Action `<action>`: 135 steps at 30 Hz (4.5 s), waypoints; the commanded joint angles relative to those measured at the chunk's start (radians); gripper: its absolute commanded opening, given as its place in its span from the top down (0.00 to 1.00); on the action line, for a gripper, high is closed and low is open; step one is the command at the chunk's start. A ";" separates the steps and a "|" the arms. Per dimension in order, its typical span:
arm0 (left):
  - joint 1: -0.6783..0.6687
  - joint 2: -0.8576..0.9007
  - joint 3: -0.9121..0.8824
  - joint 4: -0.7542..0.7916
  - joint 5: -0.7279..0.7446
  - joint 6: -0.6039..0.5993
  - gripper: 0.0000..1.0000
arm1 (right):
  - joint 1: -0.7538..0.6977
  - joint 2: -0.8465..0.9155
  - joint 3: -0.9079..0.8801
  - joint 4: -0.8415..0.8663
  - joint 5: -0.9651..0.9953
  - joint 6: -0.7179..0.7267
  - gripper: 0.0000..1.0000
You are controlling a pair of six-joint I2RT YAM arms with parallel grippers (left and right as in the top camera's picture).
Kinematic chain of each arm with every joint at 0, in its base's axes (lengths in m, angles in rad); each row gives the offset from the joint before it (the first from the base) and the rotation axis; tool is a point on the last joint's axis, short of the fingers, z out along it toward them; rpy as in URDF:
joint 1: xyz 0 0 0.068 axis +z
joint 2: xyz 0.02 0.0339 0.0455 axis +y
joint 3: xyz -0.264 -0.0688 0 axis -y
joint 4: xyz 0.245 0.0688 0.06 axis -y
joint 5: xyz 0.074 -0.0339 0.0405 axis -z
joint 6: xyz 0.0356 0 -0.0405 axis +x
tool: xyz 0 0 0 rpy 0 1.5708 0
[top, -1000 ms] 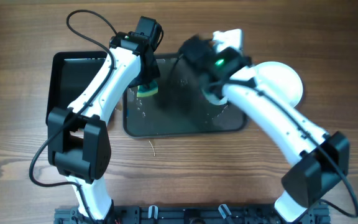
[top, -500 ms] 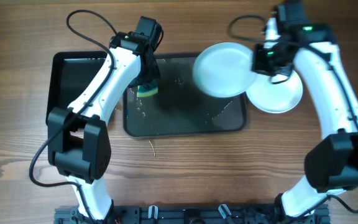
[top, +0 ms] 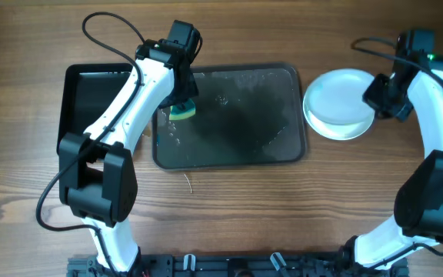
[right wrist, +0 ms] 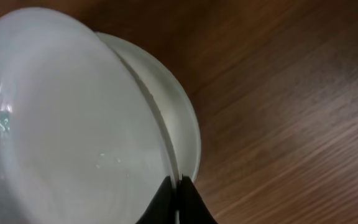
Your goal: Clean dirty plates on tray and stack at the side
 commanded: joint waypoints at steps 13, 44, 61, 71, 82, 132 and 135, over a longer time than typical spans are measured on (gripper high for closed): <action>0.018 -0.008 0.014 -0.022 0.002 0.103 0.96 | -0.009 -0.026 -0.095 0.120 -0.277 -0.115 0.62; 0.562 -0.079 -0.216 0.158 0.107 0.484 0.59 | 0.111 -0.092 -0.066 0.097 -0.348 -0.225 0.56; 0.380 -0.479 -0.104 -0.057 0.108 0.446 0.00 | 0.173 -0.519 -0.004 -0.087 -0.260 -0.301 0.42; 0.348 -0.510 -0.104 -0.056 0.108 0.446 0.00 | 0.173 -0.818 -0.004 -0.130 -0.276 -0.293 0.00; 0.348 -0.510 -0.104 -0.056 0.108 0.446 0.00 | 0.173 -0.843 -0.005 -0.149 -0.260 -0.296 0.00; 0.348 -0.510 -0.104 -0.056 0.108 0.446 0.00 | 0.266 -1.805 -1.405 0.987 -0.211 -0.294 0.00; 0.348 -0.510 -0.104 -0.056 0.108 0.446 0.00 | 0.266 -1.805 -1.405 0.987 -0.211 -0.294 0.00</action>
